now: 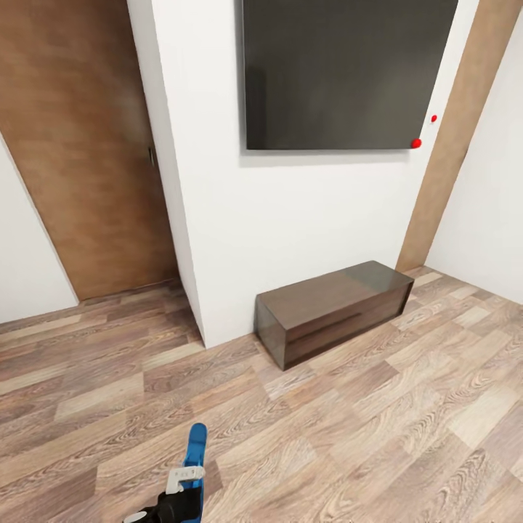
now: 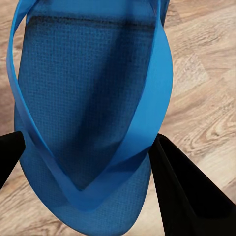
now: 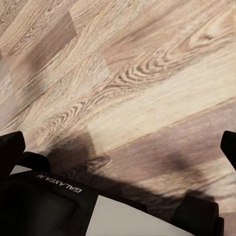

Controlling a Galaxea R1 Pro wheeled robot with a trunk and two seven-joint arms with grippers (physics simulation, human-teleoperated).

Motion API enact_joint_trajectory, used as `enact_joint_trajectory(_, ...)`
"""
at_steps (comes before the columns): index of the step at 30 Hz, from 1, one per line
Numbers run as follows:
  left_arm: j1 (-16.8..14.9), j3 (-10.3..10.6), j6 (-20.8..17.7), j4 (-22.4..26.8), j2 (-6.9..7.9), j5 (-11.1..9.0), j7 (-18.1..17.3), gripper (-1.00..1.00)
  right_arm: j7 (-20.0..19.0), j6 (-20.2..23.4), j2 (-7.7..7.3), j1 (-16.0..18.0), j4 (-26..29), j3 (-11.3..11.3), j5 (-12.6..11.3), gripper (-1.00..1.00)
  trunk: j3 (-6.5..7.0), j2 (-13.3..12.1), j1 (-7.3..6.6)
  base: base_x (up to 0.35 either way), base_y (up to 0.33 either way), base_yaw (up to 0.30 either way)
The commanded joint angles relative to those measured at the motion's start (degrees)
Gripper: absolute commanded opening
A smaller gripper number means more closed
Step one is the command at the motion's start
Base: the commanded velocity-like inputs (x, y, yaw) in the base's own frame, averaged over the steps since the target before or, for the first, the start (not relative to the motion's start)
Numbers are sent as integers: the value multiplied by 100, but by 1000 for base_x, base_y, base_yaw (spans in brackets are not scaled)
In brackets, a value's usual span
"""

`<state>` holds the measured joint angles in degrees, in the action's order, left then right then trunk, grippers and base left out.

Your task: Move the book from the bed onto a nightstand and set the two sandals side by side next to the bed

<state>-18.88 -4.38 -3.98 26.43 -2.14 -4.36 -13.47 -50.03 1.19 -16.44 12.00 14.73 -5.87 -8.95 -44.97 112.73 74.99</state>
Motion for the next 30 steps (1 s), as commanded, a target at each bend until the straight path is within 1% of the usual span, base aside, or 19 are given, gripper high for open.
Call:
enact_joint_trajectory(1,-2,-46,-39,5,-6,-38,-45,-100,-26,13,0,4,-5,-20,-11,100,-10,2,-1,0,0,-45)
enact_joint_trajectory(8,-2,-48,-41,4,-6,-35,-40,-100,-24,13,7,4,-13,-20,-11,100,-17,2,-1,12,-4,-12)
enact_joint_trajectory(11,-2,-51,-41,6,-6,-31,-35,-100,-24,13,8,4,-13,-17,-11,100,-18,2,-1,160,-102,-1)
enact_joint_trajectory(18,-2,-47,-41,3,-6,-30,-33,-100,-24,13,9,4,-14,-14,-11,100,-18,2,-1,251,-139,0)
enact_joint_trajectory(30,-2,-53,-41,3,-6,-30,-34,-100,-32,13,9,4,-14,-14,-11,100,-18,2,-1,314,-13,7)
